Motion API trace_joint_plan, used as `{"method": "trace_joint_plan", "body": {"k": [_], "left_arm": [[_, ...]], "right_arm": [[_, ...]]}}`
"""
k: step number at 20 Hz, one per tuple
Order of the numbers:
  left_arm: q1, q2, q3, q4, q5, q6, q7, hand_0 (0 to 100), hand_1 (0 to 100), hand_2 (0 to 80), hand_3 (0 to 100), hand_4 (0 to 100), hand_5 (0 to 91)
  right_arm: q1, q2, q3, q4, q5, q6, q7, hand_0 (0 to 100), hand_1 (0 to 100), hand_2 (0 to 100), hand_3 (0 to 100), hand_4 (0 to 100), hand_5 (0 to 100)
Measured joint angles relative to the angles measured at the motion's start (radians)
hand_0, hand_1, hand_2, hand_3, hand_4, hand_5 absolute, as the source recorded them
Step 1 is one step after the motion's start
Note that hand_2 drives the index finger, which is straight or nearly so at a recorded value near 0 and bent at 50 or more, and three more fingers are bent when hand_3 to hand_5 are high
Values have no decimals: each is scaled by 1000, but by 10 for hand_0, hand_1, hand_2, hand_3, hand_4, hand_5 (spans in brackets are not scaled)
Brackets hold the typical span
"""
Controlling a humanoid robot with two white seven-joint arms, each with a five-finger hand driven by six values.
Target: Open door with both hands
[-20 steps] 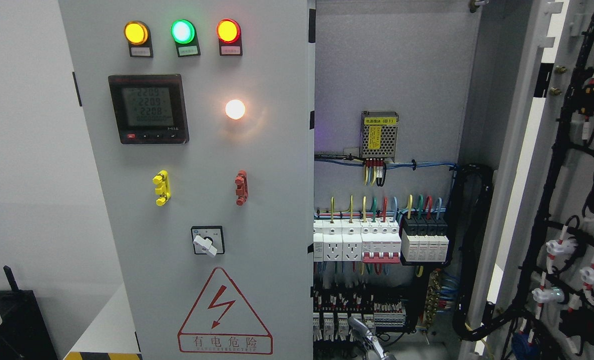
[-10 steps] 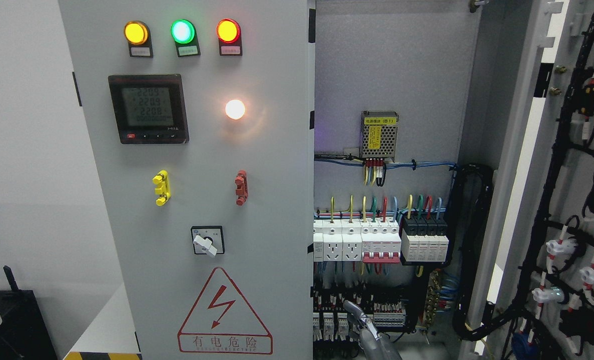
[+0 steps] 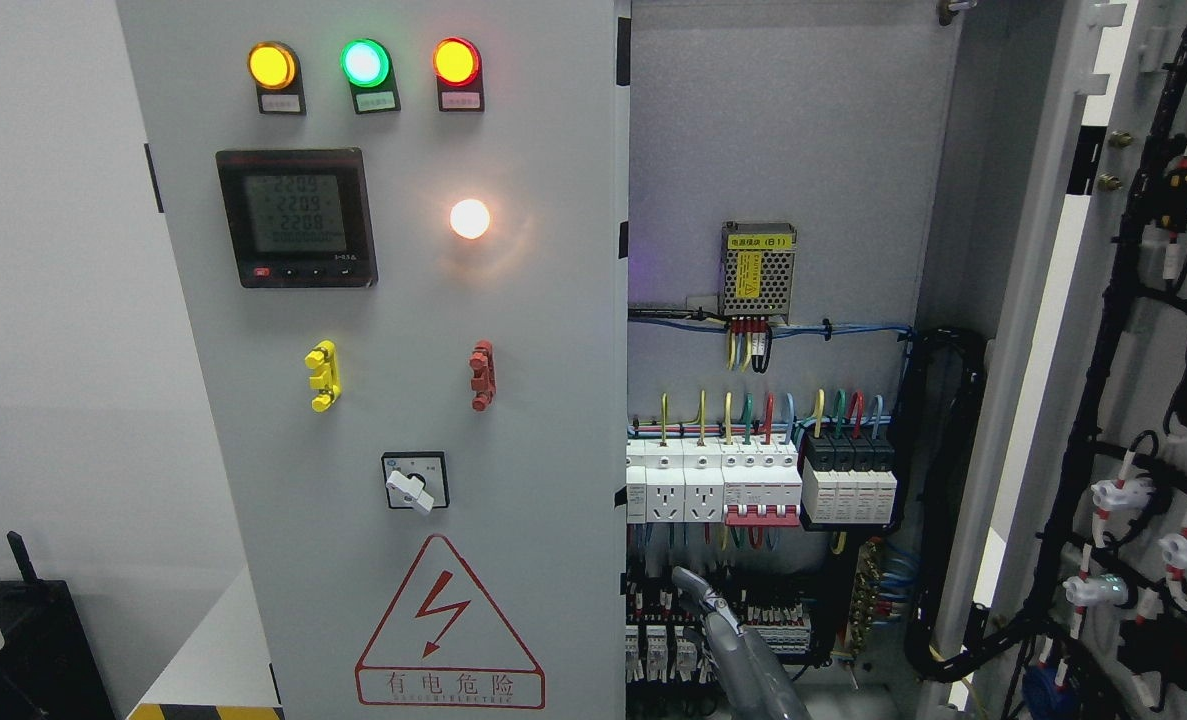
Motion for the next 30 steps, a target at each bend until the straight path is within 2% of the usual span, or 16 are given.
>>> {"method": "trace_joint_plan", "body": {"k": [9,16,30], "left_arm": [[0,0,0,0,0,3,0,0,0,0,0,30,0],[0,0,0,0,0,3,-3,0,0,0,0,31,0],[0,0,0,0,0,-1,1,0,0,0,0,31,0]], "right_arm": [[-43,0,13,60,-45,15,1,106,0,0,0,0,0],[-62,0,23,82,-57,30,34,106,0,0,0,0,0],[-93,-1,32,106,-93,48,38,106,0,0,0,0,0]]}}
